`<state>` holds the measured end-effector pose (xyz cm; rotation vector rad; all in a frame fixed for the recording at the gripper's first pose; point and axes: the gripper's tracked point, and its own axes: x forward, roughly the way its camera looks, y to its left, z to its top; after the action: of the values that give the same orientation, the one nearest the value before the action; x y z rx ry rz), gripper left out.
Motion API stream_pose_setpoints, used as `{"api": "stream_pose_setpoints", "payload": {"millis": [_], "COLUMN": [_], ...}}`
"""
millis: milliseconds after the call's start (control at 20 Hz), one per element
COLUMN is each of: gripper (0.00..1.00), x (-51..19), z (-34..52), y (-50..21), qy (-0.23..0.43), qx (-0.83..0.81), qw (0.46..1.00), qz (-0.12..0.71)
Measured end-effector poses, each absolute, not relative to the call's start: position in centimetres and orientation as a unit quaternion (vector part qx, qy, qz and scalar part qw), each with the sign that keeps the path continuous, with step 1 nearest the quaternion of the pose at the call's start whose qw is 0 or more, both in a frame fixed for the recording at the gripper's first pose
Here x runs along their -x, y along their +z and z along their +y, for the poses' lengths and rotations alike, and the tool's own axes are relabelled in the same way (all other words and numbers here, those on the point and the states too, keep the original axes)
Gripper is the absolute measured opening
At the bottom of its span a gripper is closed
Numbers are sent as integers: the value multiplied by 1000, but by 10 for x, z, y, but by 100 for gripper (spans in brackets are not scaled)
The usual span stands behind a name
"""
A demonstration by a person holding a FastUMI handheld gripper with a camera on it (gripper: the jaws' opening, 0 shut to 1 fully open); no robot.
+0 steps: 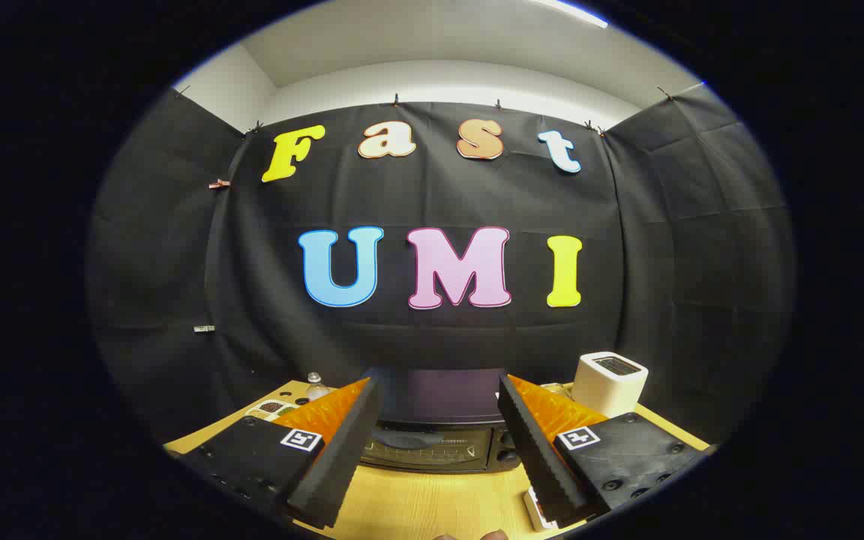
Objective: Open the toaster oven, put the food inside, and close the toaster oven door.
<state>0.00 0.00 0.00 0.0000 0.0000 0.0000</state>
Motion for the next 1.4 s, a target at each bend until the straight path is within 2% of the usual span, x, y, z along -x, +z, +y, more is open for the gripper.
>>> {"api": "stream_pose_setpoints", "payload": {"millis": [1400], "gripper": [98], "x": [-15], "z": [33], "y": [-27], "qy": [23], "qx": [10], "qw": [999], "qz": [29]}}
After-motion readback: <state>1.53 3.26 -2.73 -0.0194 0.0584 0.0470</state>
